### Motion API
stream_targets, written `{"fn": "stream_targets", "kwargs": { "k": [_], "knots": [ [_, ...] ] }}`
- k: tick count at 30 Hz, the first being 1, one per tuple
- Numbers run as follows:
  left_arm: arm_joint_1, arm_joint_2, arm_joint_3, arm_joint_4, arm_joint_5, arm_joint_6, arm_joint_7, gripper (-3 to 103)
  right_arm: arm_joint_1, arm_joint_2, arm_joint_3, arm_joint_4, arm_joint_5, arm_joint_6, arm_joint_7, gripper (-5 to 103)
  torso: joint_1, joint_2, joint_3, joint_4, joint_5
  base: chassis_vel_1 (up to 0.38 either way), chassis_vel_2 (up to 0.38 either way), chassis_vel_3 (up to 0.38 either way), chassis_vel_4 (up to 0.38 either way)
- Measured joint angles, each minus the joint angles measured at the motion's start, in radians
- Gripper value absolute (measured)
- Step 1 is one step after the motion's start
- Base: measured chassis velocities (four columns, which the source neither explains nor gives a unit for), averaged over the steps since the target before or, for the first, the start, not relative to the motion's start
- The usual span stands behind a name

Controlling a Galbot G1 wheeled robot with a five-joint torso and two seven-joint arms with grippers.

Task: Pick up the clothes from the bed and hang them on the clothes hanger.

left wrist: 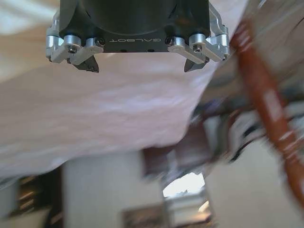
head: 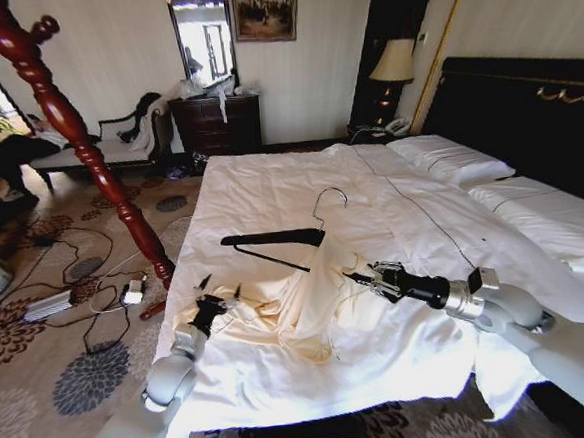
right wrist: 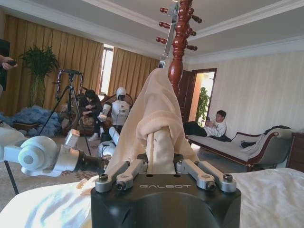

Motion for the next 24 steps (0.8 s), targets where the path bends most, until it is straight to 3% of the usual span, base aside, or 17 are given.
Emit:
{"fn": "stream_targets", "kwargs": {
  "k": [3,5,7,9,11,16,18,21,24],
  "knots": [
    [-0.063,-0.026,0.027,0.035,-0.103,0.1,-0.099,100,0.001,0.002,-0.008,0.003,-0.004,0.001,0.0,20,0.0,0.0,0.0,-0.0007,-0.0002,0.0,0.0,0.0,0.0],
    [-0.076,-0.027,0.035,0.037,-0.127,0.122,-0.117,100,0.001,0.002,-0.01,0.004,-0.007,0.001,0.001,20,0.0,0.0,0.0,-0.0008,-0.0001,0.0,0.0,0.0,0.0],
    [-0.117,-0.025,0.062,0.045,-0.253,0.218,-0.22,100,0.0,0.001,-0.013,0.008,-0.011,0.001,0.001,20,0.0,0.0,0.0,-0.0009,0.0002,0.0,0.0,0.0,0.0],
    [-0.144,-0.02,0.073,0.058,-0.346,0.267,-0.283,100,-0.003,-0.002,-0.013,0.01,-0.014,0.003,0.001,20,0.0,0.0,0.0,-0.0005,0.0001,0.0,0.0,0.0,0.0],
    [-0.155,-0.017,0.077,0.066,-0.368,0.275,-0.291,102,-0.005,-0.002,-0.012,0.01,-0.016,0.004,0.001,20,0.0,0.0,0.0,-0.0004,0.0001,0.0,0.0,0.0,0.0],
    [-0.174,-0.013,0.094,0.082,-0.39,0.278,-0.291,96,-0.006,-0.004,-0.01,0.006,-0.018,0.009,0.0,20,0.0,0.0,0.0,-0.0005,0.0001,0.0,0.0,0.0,0.0],
    [-0.173,-0.013,0.095,0.079,-0.391,0.271,-0.287,85,-0.005,-0.004,-0.011,0.001,-0.02,0.011,-0.001,20,0.0,0.0,0.0,-0.0005,0.0001,0.0,0.0,0.0,0.0],
    [-0.169,-0.013,0.089,0.07,-0.391,0.263,-0.287,81,-0.005,-0.002,-0.013,-0.006,-0.022,0.013,-0.002,20,0.0,0.0,0.0,-0.0005,0.0001,0.0,0.0,0.0,0.0],
    [-0.161,-0.006,0.074,0.054,-0.4,0.254,-0.286,64,-0.006,0.0,-0.015,-0.016,-0.026,0.017,-0.004,20,0.0,0.0,0.0,-0.0005,0.0001,0.0,0.0,0.0,0.0]
  ]
}}
